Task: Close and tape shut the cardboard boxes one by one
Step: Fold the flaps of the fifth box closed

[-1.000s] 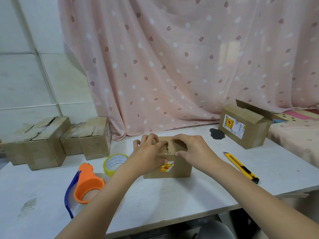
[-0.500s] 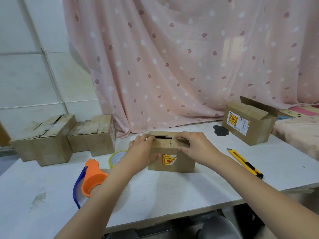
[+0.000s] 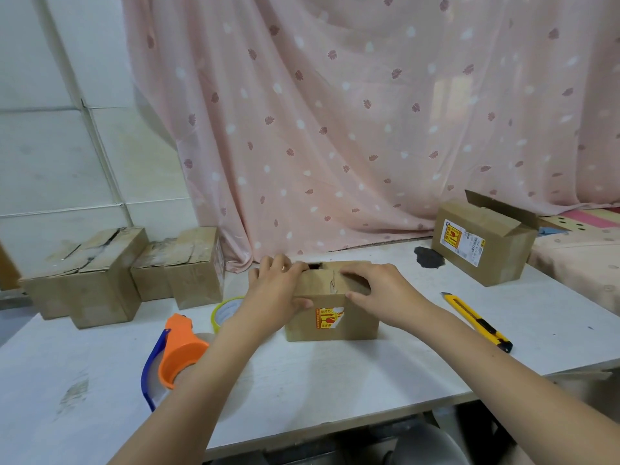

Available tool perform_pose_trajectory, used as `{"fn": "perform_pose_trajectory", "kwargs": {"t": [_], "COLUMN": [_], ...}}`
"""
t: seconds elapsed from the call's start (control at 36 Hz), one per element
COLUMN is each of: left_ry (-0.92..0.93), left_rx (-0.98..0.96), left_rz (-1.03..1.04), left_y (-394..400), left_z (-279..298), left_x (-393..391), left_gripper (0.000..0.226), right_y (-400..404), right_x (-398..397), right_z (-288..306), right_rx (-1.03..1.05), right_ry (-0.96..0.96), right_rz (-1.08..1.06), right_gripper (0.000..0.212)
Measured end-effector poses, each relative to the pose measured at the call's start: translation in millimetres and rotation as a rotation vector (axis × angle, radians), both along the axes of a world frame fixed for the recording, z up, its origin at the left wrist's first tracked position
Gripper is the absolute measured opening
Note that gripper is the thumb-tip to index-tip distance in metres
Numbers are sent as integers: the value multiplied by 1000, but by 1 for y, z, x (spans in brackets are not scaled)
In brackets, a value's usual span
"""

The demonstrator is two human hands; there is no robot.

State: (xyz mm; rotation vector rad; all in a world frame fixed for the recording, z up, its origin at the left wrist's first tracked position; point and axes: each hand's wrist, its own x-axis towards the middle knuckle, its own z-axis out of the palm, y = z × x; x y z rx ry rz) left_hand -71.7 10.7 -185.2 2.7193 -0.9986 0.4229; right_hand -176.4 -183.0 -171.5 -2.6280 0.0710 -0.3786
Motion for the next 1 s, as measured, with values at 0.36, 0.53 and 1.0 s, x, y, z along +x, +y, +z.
{"fn": "perform_pose_trajectory", "kwargs": {"t": [0.36,0.53,1.0], "left_ry": [-60,-60,-107], "left_rx": [-18,-54,-88], "left_rz": [-33,-60,-104], "left_y": [-1,-1,2], "left_z": [-3,-2,-4], "left_x": [-1,-1,1], "left_gripper": [65,64,64], "right_y": [1,5,-6], "right_x": [1,1,1], "right_z": [3,6,-6], "right_rx": [-5,-32,168], "right_ry": [22,16,-117], "right_rz": [-33,-21,-46], "right_gripper": [50,43,47]}}
